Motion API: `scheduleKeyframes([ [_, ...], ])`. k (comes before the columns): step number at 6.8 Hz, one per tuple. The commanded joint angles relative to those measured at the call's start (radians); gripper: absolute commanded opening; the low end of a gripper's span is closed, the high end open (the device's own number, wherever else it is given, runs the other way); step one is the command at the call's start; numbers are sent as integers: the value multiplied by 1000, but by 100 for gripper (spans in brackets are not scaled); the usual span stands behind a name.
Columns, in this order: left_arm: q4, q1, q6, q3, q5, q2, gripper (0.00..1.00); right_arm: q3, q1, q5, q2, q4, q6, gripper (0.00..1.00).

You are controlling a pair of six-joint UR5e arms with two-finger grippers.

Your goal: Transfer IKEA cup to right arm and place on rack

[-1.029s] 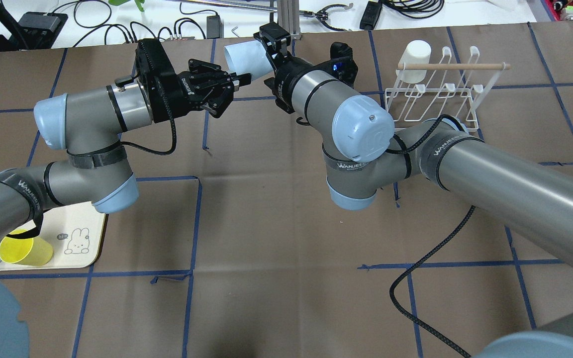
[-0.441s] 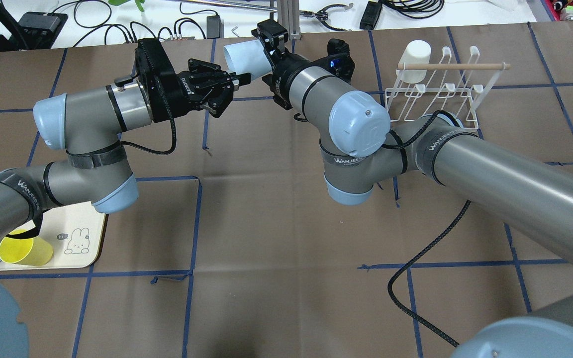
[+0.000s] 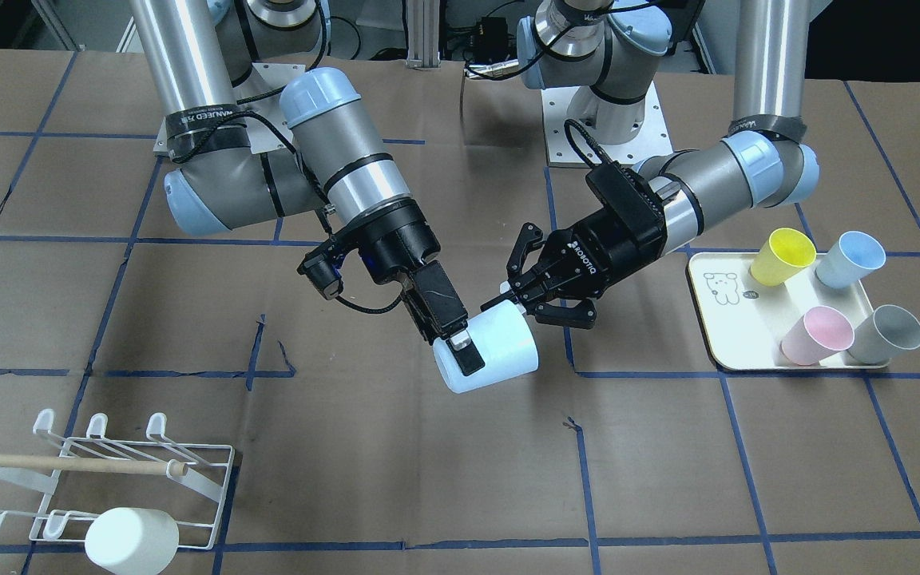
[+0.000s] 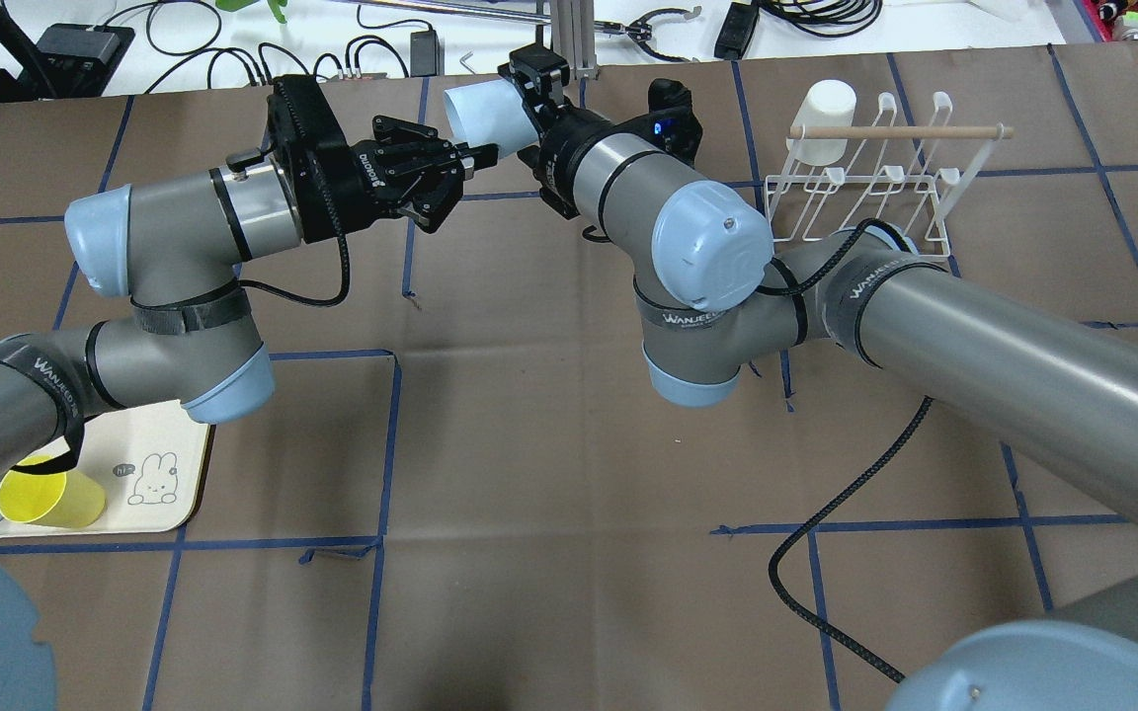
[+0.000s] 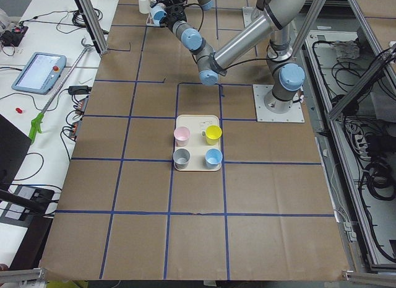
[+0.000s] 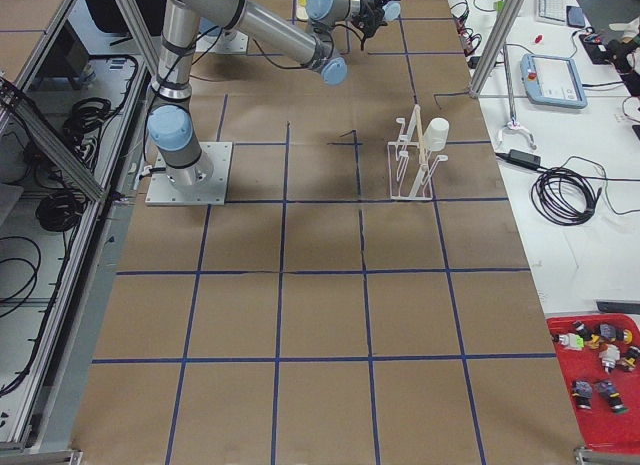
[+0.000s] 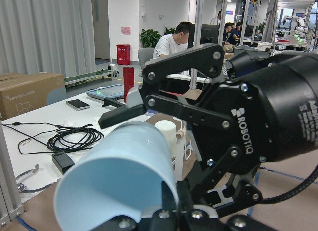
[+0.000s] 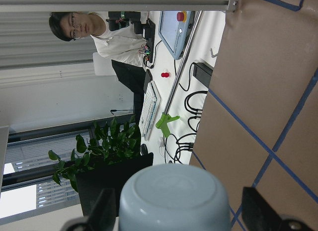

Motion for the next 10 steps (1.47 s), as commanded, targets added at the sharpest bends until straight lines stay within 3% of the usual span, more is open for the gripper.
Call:
scheduleKeyframes([
  [1, 0, 0, -1, 0, 1, 1, 12, 0, 0, 3, -1, -2, 0, 56],
  [2, -1, 0, -7, 3, 5, 3, 16, 0, 0, 3, -3, -2, 0, 52],
  [3, -1, 0, -19, 11, 7, 1, 28, -1, 2, 3, -3, -2, -3, 50],
  [4, -1, 0, -21, 12, 8, -3, 68, -1, 0, 3, -4, -2, -3, 48],
  [6, 0, 0, -47, 12, 8, -2, 98, -1, 0, 6, -6, -2, -5, 44],
  [8, 0, 12, -50, 9, 7, 13, 99, -3, 0, 6, -7, -2, -8, 38],
  [10, 0, 108, -52, -18, -11, 39, 99, -9, -12, 7, -9, -5, -9, 35],
])
